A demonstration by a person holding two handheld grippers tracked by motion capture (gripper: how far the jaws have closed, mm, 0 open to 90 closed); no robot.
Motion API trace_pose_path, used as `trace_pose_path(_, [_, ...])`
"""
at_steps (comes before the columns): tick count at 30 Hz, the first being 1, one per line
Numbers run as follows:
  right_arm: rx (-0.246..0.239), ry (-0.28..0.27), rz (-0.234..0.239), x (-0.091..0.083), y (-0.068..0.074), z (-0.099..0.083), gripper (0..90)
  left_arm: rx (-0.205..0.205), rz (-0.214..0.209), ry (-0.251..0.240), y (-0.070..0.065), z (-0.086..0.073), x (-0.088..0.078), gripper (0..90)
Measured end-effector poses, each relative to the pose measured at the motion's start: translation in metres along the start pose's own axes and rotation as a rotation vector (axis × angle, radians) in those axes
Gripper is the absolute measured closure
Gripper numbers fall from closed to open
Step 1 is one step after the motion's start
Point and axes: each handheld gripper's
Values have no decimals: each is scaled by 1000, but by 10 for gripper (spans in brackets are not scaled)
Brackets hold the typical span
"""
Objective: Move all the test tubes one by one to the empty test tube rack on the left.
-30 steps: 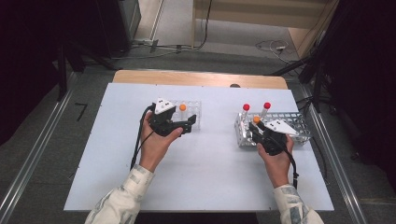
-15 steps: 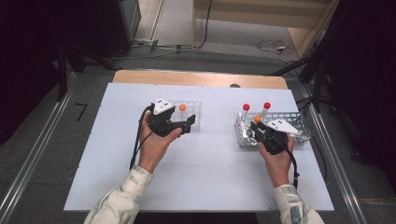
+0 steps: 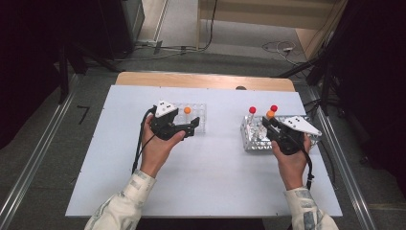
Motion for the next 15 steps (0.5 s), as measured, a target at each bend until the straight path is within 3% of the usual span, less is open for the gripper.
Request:
trace_pose_path(7, [-15, -29, 34, -9, 10, 12, 712, 2, -6, -1, -1, 1, -2, 161])
trace_pose_path(15, [-53, -17, 96, -4, 34, 15, 712, 3, -10, -5, -2, 1, -3, 161])
Point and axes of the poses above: each handheld gripper's, and its own axes: x roughly forward along the jaws, z roughly out of its top, y roughly to its left, and after that the axes turned 3 degrees about z, right-handed
